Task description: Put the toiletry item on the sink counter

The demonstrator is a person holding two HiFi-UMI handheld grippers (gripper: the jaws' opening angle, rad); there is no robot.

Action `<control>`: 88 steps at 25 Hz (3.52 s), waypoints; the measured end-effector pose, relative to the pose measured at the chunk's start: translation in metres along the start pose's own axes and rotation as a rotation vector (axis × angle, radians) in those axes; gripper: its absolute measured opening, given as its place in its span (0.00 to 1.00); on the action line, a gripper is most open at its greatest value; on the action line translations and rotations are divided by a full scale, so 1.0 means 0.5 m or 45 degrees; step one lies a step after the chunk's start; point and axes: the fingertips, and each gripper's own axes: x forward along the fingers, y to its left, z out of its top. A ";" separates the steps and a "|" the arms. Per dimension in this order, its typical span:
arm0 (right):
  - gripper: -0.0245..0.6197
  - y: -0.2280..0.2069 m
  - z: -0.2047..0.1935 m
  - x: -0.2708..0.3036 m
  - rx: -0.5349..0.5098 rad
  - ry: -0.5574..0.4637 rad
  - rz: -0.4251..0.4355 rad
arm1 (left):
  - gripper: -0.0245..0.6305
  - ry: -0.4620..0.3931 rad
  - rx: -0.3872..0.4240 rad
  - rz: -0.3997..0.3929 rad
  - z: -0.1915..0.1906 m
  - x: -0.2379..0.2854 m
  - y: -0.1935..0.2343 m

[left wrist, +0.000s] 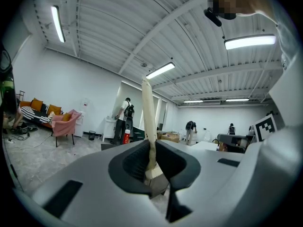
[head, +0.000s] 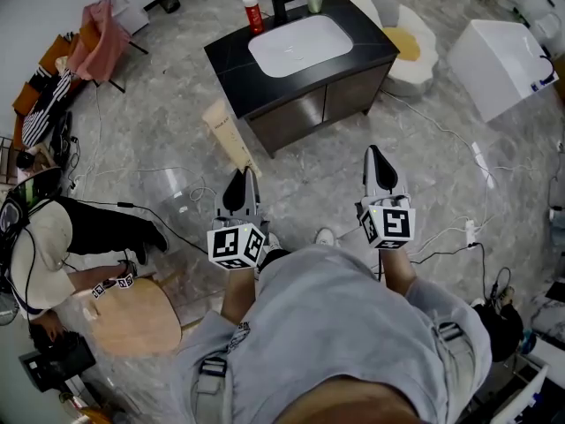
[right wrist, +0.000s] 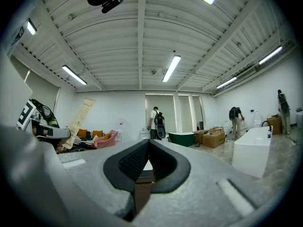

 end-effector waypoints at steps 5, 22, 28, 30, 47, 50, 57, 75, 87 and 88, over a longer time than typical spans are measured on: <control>0.05 -0.037 -0.010 -0.004 0.003 0.025 -0.011 | 0.09 0.011 0.000 -0.002 -0.011 0.010 -0.032; 0.05 0.041 0.002 0.147 0.022 0.002 -0.028 | 0.09 -0.004 0.021 -0.022 0.038 0.102 0.105; 0.05 0.085 0.007 0.218 0.016 -0.009 -0.059 | 0.09 -0.011 0.023 -0.062 0.063 0.155 0.177; 0.05 0.101 0.008 0.240 0.015 -0.006 -0.071 | 0.09 -0.016 0.022 -0.074 0.073 0.169 0.202; 0.05 0.255 0.006 0.378 -0.014 0.011 -0.086 | 0.10 -0.005 -0.015 -0.085 0.104 0.209 0.400; 0.05 0.263 0.003 0.391 -0.016 0.014 -0.084 | 0.09 0.004 -0.031 -0.080 0.094 0.213 0.414; 0.05 0.254 0.001 0.426 -0.015 0.009 -0.085 | 0.09 0.017 -0.033 -0.089 0.088 0.249 0.420; 0.05 0.136 0.029 0.715 0.008 -0.038 0.012 | 0.09 -0.013 0.006 -0.016 0.137 0.509 0.435; 0.05 0.021 0.038 0.856 -0.003 -0.024 0.090 | 0.09 -0.015 -0.008 0.043 0.144 0.684 0.395; 0.05 0.012 0.034 0.862 0.001 -0.020 0.089 | 0.09 -0.010 -0.008 0.043 0.144 0.692 0.391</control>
